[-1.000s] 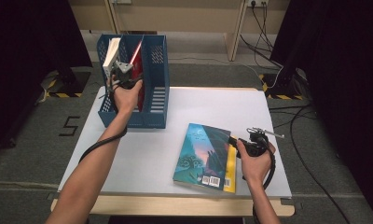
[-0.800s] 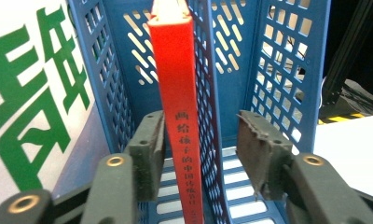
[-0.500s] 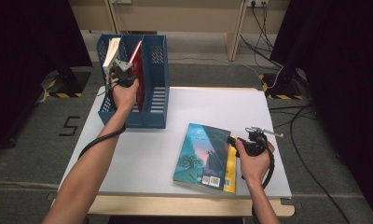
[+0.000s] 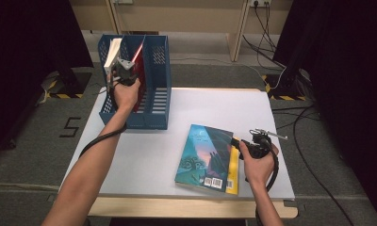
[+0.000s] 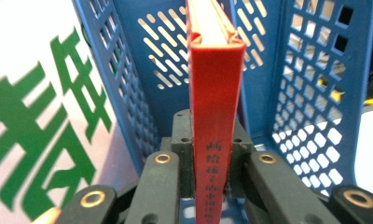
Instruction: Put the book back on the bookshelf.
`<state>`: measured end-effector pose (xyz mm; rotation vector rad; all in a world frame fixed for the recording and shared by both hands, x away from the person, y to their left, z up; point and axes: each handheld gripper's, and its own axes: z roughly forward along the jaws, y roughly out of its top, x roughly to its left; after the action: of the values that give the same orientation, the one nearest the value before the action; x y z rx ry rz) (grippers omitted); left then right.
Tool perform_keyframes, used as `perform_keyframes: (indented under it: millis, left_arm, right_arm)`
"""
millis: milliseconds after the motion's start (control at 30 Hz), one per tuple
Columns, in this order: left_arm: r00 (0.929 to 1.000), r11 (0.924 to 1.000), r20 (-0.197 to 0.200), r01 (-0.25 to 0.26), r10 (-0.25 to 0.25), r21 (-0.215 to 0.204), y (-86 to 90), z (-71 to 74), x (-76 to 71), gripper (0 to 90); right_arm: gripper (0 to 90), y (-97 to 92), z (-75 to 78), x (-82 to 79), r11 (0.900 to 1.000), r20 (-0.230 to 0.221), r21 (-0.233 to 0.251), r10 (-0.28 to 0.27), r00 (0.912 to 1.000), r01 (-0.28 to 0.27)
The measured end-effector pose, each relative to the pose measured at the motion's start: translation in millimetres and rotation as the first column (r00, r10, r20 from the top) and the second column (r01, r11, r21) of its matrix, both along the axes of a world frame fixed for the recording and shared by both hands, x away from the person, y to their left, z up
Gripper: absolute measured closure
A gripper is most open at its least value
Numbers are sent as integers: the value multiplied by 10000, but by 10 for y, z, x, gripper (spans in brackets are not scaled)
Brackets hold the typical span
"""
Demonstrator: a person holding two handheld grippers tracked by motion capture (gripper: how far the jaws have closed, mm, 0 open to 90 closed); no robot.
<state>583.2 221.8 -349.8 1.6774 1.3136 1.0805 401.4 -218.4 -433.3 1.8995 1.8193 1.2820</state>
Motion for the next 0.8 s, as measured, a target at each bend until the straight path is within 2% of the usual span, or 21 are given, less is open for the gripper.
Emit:
perform_keyframes:
  millis: [67,100,233,433,500,567,733,800]
  left_arm:
    - [10000,9989,51,9,-11,473,-15,-15,-7,785]
    - [10000,9987,69,5,-8,506,-22,-25,-10,782]
    - [9996,9998,217,186,-189,99,-52,-52,-20,751]
    - [9990,9991,344,294,-284,-302,-76,-22,-68,576]
    - [9987,9994,436,267,-256,-234,-75,-15,-93,528]
    - [9990,9990,373,277,-264,-342,-67,-17,-113,496]
    - [9981,9981,295,549,-540,-296,-63,-22,-218,455]
    - [9984,9983,286,498,-489,-315,-46,-26,-262,451]
  right_arm:
    - [521,14,-1,-1,9999,-48,91,-64,10000,65]
    - [521,14,-10,3,10000,-13,59,-42,10000,42]
    - [521,26,-27,8,10000,-72,58,5,10000,-5]
    - [518,21,-16,-1,10000,-84,5,20,10000,-20]
    - [518,5,-11,-3,10000,-92,15,-19,10000,19]
    - [518,-4,-8,-4,10000,-122,32,-36,9999,36]
    - [515,-8,-6,5,10000,-126,-60,-40,9999,39]
    - [513,-8,1,13,10000,-147,-73,20,9999,-22]
